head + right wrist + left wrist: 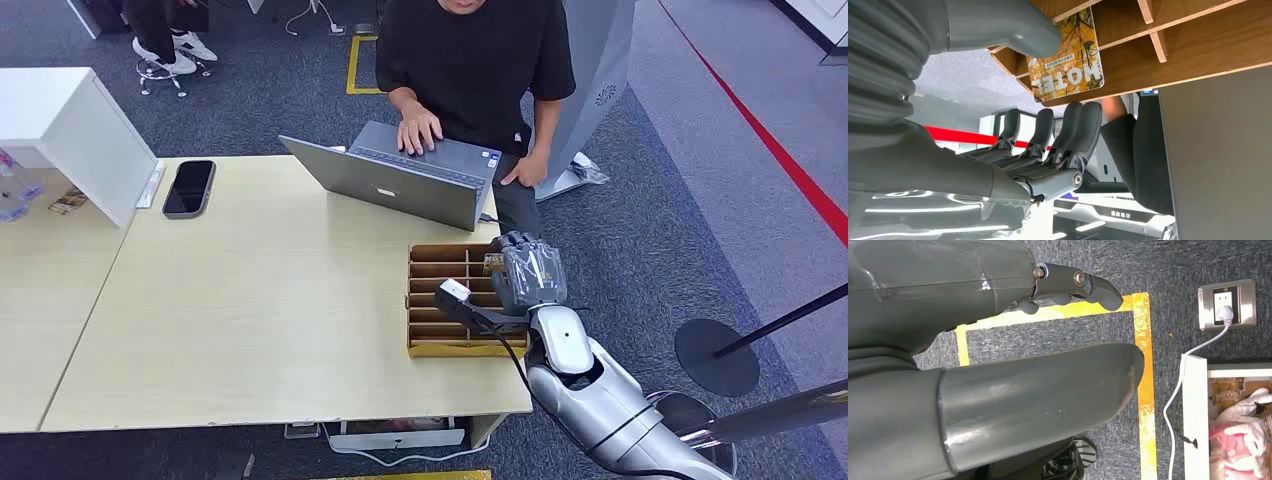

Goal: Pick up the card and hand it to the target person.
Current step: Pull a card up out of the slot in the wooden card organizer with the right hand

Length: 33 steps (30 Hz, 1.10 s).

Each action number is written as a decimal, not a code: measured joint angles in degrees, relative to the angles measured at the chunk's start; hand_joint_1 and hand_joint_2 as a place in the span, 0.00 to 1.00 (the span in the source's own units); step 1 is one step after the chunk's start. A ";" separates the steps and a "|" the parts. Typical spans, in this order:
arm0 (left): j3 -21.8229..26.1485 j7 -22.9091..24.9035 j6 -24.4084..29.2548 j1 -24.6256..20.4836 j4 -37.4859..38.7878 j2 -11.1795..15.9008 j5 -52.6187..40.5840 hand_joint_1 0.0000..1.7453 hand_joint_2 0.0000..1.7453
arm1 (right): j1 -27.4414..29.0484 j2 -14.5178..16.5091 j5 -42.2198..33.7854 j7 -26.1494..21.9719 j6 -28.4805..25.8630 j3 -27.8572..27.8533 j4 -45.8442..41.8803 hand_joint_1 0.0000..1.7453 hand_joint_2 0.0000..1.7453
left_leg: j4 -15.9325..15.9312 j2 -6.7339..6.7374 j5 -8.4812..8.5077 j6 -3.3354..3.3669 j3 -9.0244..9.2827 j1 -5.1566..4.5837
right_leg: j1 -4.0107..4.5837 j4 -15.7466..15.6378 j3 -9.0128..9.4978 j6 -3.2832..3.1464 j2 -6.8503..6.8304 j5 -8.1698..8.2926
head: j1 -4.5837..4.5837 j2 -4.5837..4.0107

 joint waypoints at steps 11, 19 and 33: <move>0.13 -0.05 -0.08 0.00 0.03 -0.06 0.00 0.00 0.00 | 0.55 0.26 1.90 0.56 0.34 -0.16 -1.02 0.50 1.00 | 0.00 0.01 0.00 0.00 0.00 0.00 | 0.00 0.00 -0.01 0.00 0.01 0.00 | 0.00 0.00; 0.13 -0.05 0.01 -0.10 0.00 -0.05 -0.05 0.00 0.00 | 0.96 0.63 2.28 0.53 0.49 0.09 -0.36 0.49 1.00 | -0.02 0.00 0.01 0.00 0.01 0.00 | 0.00 -0.02 0.01 -0.01 -0.01 0.01 | 0.00 0.00; 0.38 -0.09 0.22 0.02 -0.10 -0.23 0.11 0.00 0.00 | 0.43 0.84 2.87 0.45 2.18 0.97 1.70 0.51 1.00 | -0.04 0.04 0.02 0.00 0.03 0.01 | 0.01 -0.05 0.03 -0.02 0.03 0.03 | 0.00 0.00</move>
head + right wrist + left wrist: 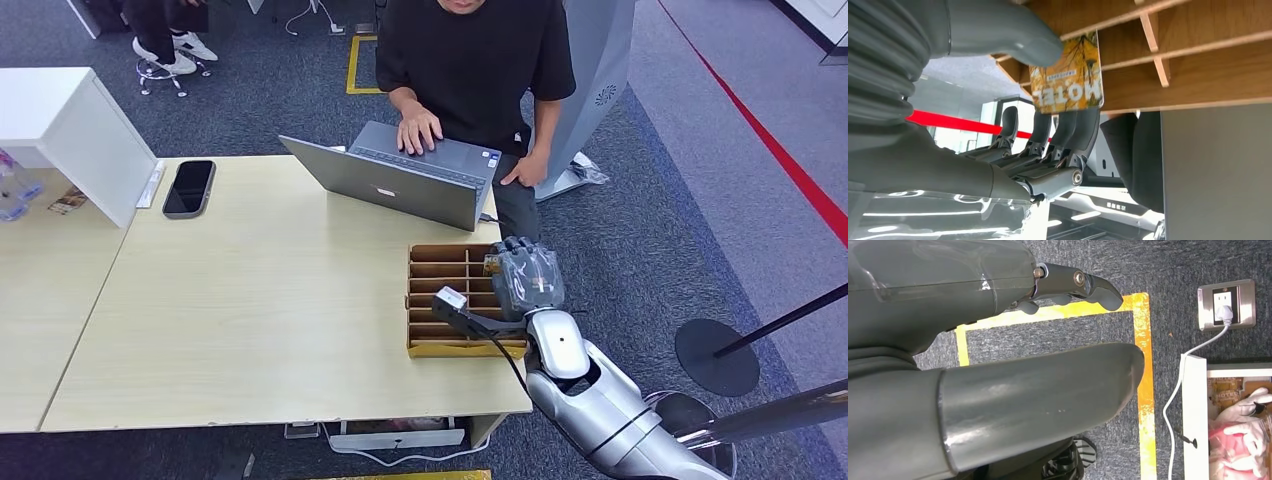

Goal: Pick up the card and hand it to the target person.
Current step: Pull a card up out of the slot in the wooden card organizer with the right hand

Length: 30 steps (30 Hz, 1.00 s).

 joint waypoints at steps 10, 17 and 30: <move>0.15 -0.14 0.16 0.20 -0.05 -0.02 0.06 0.00 0.00 | 0.14 -0.35 -0.48 0.30 1.15 -0.14 -0.71 0.58 1.00 | 0.01 -0.01 0.01 0.01 -0.02 -0.01 | -0.01 0.01 -0.01 0.01 -0.01 0.00 | 0.00 0.00; 0.05 -0.09 -0.03 0.06 -0.09 -0.09 -0.09 0.00 0.00 | 0.25 -0.33 -0.47 0.25 -0.18 -0.52 -0.70 0.82 1.00 | 0.02 -0.04 -0.01 0.00 -0.02 0.00 | -0.01 0.02 -0.01 0.02 -0.04 -0.02 | 0.00 0.00; 0.09 -0.10 -0.33 -0.06 -0.10 -0.08 -0.17 0.00 0.00 | -0.56 -0.08 0.41 0.08 -1.20 -0.68 0.19 0.85 1.00 | 0.06 -0.04 -0.03 0.00 -0.04 -0.02 | -0.03 0.07 -0.05 0.04 -0.02 -0.04 | 0.00 0.00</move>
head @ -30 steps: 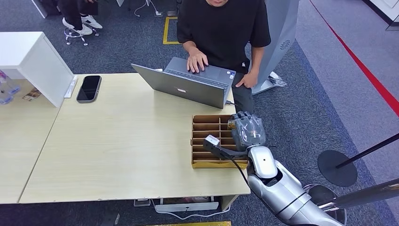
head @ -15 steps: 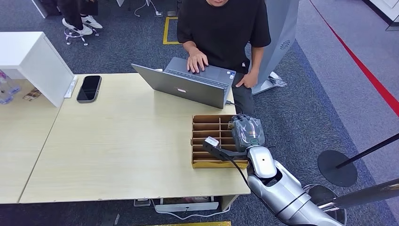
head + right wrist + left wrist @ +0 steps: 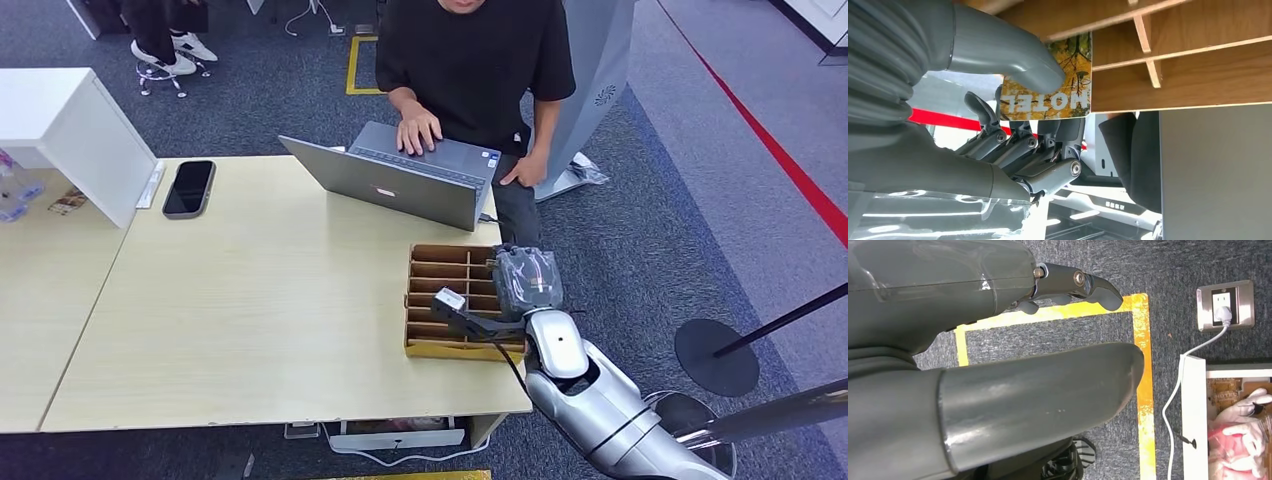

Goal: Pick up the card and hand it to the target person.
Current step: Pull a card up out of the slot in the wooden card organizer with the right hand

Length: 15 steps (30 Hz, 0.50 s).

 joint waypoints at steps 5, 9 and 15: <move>0.11 -0.06 0.07 0.08 0.05 0.08 0.02 0.00 0.00 | -0.32 0.33 1.21 0.03 -1.77 -0.15 0.30 0.87 1.00 | -0.06 0.07 0.03 0.00 0.04 0.01 | 0.02 -0.07 0.03 -0.03 0.04 0.05 | 0.00 0.00; 0.17 -0.13 0.09 0.11 0.03 0.13 0.01 0.00 0.00 | -0.12 -0.50 2.54 0.33 -2.11 -0.69 -2.18 0.88 1.00 | 0.00 0.02 -0.01 0.00 -0.01 -0.01 | 0.00 0.01 -0.01 -0.01 0.01 -0.01 | 0.00 0.00; 0.40 -0.40 0.05 0.06 0.02 0.19 0.10 0.00 0.00 | 0.12 -2.21 4.42 0.64 -1.49 -1.78 -8.37 0.88 1.00 | 0.05 0.01 0.00 0.01 -0.08 -0.02 | -0.01 0.06 -0.08 -0.01 0.00 0.00 | 0.00 0.00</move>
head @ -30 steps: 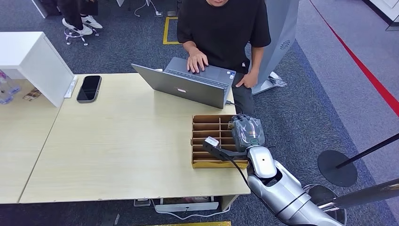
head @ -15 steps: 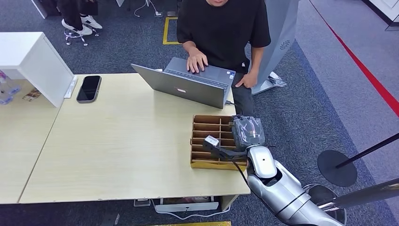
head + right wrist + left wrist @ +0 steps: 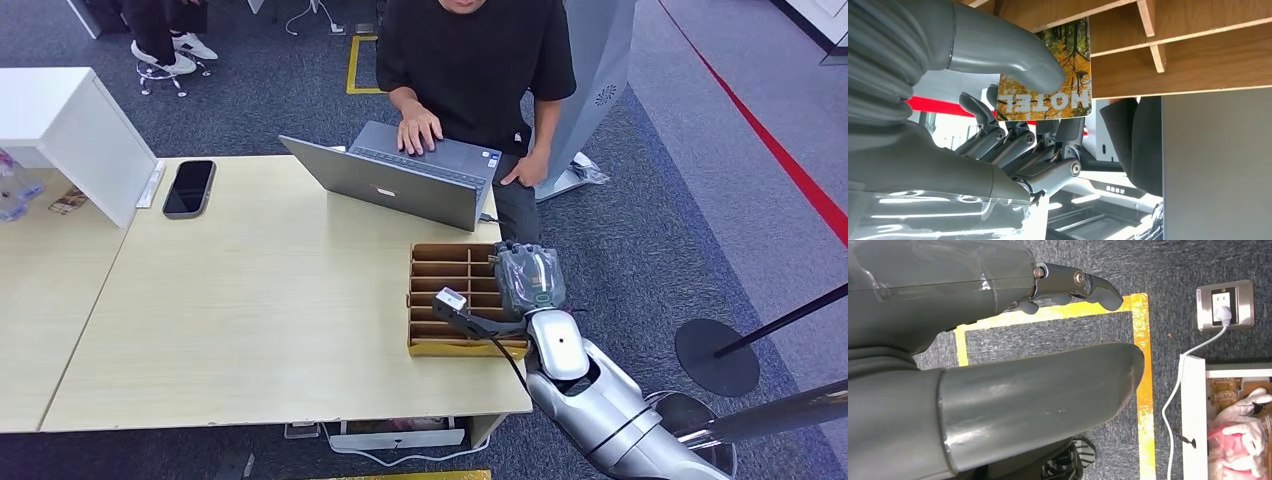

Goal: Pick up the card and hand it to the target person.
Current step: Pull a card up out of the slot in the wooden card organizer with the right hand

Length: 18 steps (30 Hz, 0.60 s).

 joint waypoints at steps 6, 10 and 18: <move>-0.07 0.00 -0.14 -0.04 0.04 0.10 -0.18 0.00 0.00 | 0.01 -1.35 1.29 -0.42 -0.64 -1.59 -5.69 0.94 1.00 | 0.04 -0.01 -0.02 0.00 -0.05 -0.01 | -0.01 0.04 -0.05 0.01 -0.01 -0.02 | 0.00 0.00; -0.06 -0.08 -0.11 -0.09 0.07 0.13 -0.22 0.00 0.00 | -0.47 -1.80 1.36 -0.62 -1.24 -2.51 -7.20 0.93 1.00 | 0.04 -0.01 -0.02 0.00 -0.03 -0.01 | -0.01 0.04 -0.03 0.00 -0.01 -0.03 | 0.00 0.00; -0.45 0.18 -0.29 -0.47 0.06 0.20 -0.68 0.00 0.00 | -3.75 -2.16 0.11 -1.05 -0.70 -3.65 -6.39 0.92 1.00 | 0.04 0.03 0.00 0.00 -0.05 -0.01 | -0.01 0.05 -0.07 0.00 0.02 0.01 | 0.00 0.00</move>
